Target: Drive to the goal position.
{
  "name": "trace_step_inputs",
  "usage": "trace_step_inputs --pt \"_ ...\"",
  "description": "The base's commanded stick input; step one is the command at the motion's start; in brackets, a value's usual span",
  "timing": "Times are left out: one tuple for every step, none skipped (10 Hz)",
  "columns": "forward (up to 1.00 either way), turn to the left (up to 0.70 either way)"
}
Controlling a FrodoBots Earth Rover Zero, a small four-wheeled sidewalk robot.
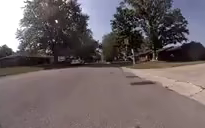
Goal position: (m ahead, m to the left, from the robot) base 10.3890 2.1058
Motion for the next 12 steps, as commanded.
trace_step_inputs --pt "0.66 0.03" --pt "0.66 0.03" --pt "0.66 0.03" --pt "0.66 0.03" --pt "0.66 0.03" --pt "0.66 0.03" --pt "0.66 0.03" --pt "0.66 0.03" --pt "0.66 0.03" --pt "0.66 0.03" --pt "0.66 0.03" --pt "0.66 0.03"
